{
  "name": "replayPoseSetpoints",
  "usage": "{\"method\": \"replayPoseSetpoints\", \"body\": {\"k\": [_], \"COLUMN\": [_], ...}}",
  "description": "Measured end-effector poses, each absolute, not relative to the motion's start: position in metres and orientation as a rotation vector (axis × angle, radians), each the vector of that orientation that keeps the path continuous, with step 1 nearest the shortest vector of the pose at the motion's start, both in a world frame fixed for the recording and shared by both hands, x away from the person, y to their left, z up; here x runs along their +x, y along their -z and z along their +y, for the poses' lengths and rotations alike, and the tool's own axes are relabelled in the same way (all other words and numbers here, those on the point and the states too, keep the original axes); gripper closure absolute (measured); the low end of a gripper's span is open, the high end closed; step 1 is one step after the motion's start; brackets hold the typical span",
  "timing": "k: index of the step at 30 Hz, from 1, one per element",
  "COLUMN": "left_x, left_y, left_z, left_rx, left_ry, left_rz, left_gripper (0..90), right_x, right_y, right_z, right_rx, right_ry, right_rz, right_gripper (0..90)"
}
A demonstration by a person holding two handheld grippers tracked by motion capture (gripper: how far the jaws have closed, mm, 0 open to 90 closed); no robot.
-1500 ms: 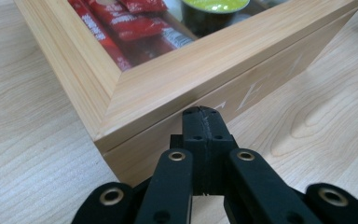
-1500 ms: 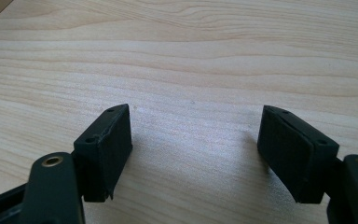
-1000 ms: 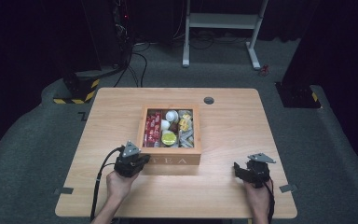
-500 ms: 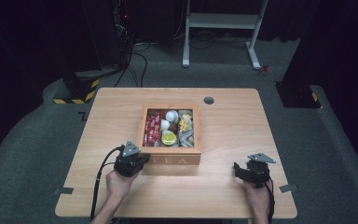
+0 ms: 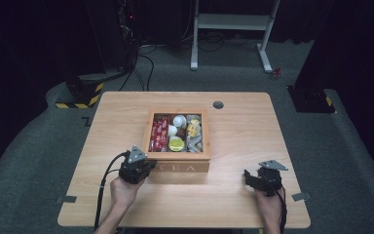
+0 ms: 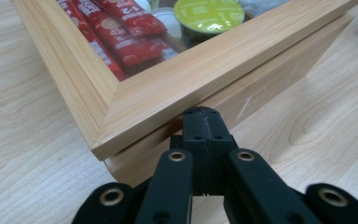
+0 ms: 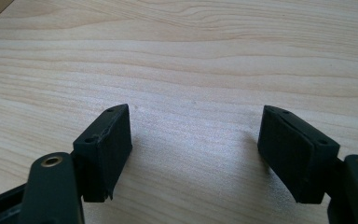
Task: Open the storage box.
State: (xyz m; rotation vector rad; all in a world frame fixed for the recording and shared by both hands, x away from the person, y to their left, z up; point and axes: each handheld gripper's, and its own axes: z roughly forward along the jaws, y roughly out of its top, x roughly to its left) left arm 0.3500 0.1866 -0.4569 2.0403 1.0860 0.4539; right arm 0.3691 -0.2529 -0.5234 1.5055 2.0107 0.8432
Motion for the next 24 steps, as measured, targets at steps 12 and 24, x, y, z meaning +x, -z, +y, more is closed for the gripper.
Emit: {"method": "replayPoseSetpoints", "body": {"k": [12,24], "left_x": [0.352,0.357], "left_y": [0.448,0.439], "left_z": [0.186,0.185], "left_rx": [2.02,1.997], "left_ry": [-0.474,-0.486], "left_rz": [1.079,1.069], "left_gripper": [89.9,89.9], "right_x": [0.369,0.369], "right_y": [0.523,0.523], "right_z": [-0.253,-0.253], "right_rx": [1.494,1.493], "right_ry": [-0.844,-0.844], "right_rz": [2.018,2.018], "right_gripper": [25.8,25.9]}}
